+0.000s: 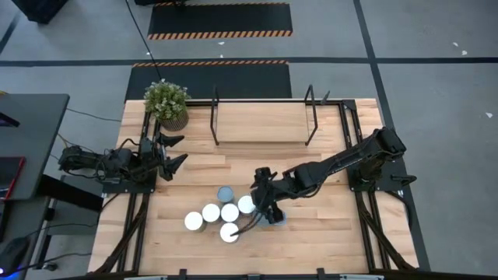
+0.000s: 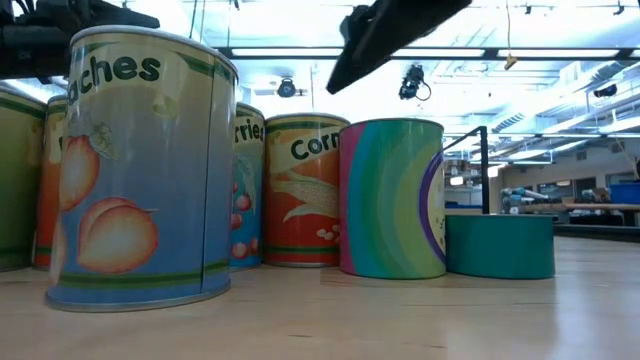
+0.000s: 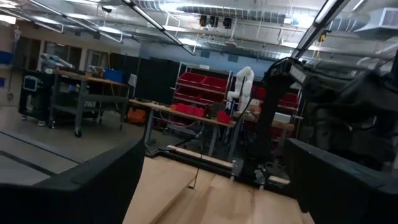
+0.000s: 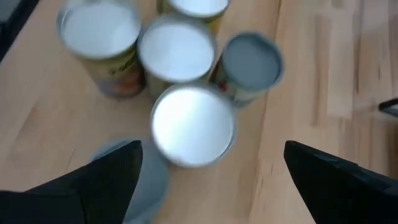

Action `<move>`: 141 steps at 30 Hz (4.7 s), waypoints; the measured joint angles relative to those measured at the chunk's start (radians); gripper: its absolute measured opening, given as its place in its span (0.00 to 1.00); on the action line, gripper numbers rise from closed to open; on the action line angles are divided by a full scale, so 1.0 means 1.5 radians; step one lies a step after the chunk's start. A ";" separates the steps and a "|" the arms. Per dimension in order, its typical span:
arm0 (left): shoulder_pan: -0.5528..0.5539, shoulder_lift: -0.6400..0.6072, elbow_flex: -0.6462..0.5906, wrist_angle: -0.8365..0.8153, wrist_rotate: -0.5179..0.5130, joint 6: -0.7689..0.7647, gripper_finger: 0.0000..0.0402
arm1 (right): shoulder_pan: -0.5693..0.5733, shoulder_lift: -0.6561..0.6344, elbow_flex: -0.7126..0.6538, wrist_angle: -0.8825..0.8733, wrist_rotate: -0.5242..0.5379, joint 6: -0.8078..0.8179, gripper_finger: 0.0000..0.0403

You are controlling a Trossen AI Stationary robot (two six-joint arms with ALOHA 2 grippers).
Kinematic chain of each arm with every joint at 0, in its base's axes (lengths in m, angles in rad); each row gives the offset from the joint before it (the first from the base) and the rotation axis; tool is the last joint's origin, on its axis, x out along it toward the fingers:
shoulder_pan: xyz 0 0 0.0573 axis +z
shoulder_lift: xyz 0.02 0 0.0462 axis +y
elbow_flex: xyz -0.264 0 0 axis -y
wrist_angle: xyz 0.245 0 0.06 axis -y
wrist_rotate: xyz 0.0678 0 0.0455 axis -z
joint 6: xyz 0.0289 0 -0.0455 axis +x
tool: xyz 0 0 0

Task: Pick and place cans onto a shelf
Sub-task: Put the canned oranges on the shelf

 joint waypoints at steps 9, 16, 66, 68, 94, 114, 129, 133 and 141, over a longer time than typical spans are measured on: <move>0.000 0.000 0.000 -0.020 -0.030 -0.001 0.96 | 0.009 0.000 0.001 0.002 -0.025 0.012 0.99; 0.000 0.005 0.000 -0.099 0.024 -0.036 0.96 | -0.024 0.002 0.001 0.050 -0.093 -0.016 0.99; -0.191 0.664 0.672 -0.903 0.211 -0.371 0.96 | -0.110 -0.032 -0.005 0.001 0.102 -0.096 0.94; -0.215 0.712 0.702 -0.933 0.224 -0.395 0.96 | -0.107 -0.060 -0.048 0.054 0.117 -0.109 0.93; -0.432 0.996 0.711 -0.938 0.309 -0.653 0.96 | -0.097 -0.203 -0.289 0.345 0.123 -0.078 0.93; -0.410 1.032 0.711 -0.816 0.191 -0.706 0.96 | -0.103 -0.189 -0.288 0.371 0.037 -0.098 0.93; -0.374 1.062 0.711 -0.795 0.216 -0.670 0.83 | -0.106 -0.189 -0.288 0.370 0.037 -0.113 0.93; -0.364 1.056 0.711 -0.799 0.242 -0.670 0.77 | -0.106 -0.189 -0.288 0.370 0.037 -0.108 0.93; -0.335 1.037 0.817 -1.048 0.265 -0.664 0.79 | -0.086 -0.191 -0.272 0.310 0.050 -0.105 0.93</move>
